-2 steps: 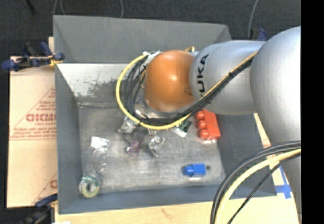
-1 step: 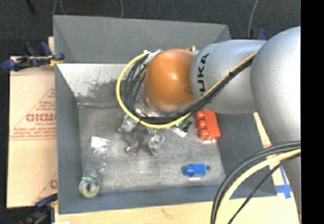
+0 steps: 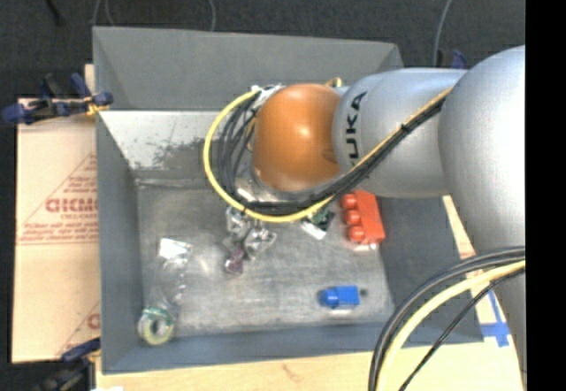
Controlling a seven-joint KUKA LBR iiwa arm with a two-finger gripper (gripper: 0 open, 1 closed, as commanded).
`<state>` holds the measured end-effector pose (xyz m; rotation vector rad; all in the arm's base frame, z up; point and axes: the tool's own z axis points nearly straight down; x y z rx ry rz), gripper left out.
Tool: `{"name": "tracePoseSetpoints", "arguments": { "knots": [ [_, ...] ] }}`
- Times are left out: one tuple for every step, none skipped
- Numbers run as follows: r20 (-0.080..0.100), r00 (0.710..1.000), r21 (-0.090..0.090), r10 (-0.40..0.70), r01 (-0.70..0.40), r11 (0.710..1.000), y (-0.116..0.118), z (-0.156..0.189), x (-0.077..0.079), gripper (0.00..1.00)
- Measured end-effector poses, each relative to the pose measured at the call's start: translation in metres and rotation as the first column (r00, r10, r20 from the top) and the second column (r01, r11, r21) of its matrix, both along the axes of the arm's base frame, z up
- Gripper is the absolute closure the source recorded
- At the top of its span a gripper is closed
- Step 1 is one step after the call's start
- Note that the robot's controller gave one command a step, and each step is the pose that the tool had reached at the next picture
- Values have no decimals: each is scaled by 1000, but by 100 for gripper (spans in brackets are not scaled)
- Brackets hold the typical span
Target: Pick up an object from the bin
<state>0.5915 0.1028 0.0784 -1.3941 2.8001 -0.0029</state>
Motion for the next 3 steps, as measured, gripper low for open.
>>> {"name": "tracePoseSetpoints", "arguments": {
  "knots": [
    [-2, 1000, 1, -7, 7, 1000, 0, 6, 2, 100],
    [-1, 1000, -3, -15, 15, 1000, -1, 77, 5, 100],
    [-4, 1000, -3, -23, 23, 1000, -1, 103, 7, 100]
  ]
}}
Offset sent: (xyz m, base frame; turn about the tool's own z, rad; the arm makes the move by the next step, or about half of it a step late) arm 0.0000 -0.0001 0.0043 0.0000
